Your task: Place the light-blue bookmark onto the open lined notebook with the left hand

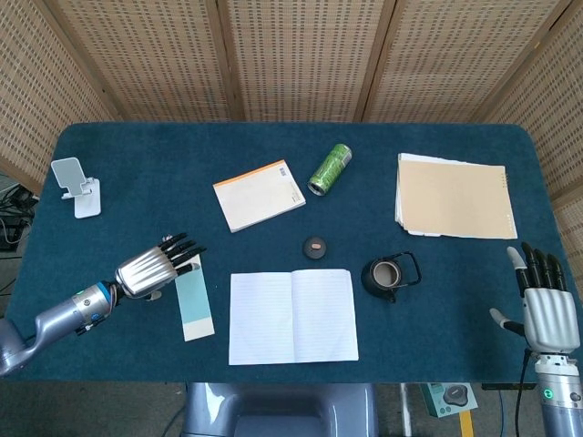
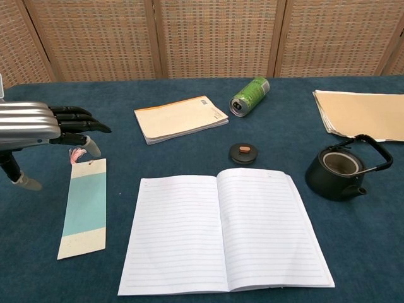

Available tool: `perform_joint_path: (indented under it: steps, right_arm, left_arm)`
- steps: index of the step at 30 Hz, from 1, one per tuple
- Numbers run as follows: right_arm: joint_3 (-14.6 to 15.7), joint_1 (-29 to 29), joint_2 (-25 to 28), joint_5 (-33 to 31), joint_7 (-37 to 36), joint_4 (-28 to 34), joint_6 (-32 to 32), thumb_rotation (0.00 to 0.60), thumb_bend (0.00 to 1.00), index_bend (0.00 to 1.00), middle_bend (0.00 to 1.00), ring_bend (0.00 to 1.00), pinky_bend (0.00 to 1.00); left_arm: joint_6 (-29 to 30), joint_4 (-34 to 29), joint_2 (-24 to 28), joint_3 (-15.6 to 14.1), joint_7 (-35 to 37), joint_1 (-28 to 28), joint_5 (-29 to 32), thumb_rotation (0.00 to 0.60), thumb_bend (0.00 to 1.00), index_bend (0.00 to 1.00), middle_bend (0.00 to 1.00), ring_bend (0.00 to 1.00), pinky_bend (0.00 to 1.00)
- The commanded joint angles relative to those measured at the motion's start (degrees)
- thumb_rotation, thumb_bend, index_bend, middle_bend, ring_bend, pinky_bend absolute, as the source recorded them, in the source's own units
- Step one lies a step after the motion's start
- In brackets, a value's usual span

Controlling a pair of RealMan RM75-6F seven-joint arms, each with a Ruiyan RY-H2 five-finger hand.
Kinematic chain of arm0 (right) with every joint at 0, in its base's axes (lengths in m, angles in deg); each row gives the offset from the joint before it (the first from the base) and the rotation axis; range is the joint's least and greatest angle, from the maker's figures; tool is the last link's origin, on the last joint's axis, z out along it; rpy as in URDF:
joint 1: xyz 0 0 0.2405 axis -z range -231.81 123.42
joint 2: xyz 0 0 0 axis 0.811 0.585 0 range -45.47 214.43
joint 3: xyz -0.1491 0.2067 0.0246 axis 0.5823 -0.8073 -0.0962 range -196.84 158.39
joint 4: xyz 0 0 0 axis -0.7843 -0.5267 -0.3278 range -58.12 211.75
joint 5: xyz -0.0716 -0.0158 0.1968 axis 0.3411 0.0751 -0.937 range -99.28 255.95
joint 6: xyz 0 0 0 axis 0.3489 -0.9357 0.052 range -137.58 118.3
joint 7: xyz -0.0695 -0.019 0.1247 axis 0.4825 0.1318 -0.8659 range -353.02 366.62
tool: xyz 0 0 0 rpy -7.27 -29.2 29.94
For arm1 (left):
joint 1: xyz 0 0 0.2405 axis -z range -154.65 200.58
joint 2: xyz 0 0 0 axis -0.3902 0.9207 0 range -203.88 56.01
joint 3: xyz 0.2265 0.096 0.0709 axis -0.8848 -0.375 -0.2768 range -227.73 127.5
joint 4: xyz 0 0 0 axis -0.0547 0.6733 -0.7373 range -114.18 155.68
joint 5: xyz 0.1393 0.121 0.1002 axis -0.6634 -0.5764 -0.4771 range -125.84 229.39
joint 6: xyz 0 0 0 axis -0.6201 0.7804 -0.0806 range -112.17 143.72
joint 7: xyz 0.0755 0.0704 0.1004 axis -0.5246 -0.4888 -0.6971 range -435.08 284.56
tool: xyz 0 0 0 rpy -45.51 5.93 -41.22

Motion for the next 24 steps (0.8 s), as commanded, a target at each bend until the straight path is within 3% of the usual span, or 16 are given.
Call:
perform_joint_path:
  steps: [1, 24]
  right_arm:
    - [-0.1, 0.0, 0.0, -0.2, -0.2, -0.2, 0.1, 0.6, 0.09, 0.0, 0.0, 0.0, 0.0]
    - [-0.2, -0.1, -0.3, -1.3, -0.8, -1.5, 0.7, 0.6, 0.09, 0.0, 0.0, 0.0, 0.0]
  left_arm:
    - [-0.7, 0.6, -1.0, -0.8, -0.6, 1.4, -0.7, 0.6, 0.04, 0.22, 0.0, 0.0, 0.0]
    - [-3.3, 3.7, -7.1, -5.0, -2.5, 5.9, -0.6, 0.6, 0.04, 0.27, 0.0, 0.0, 0.0]
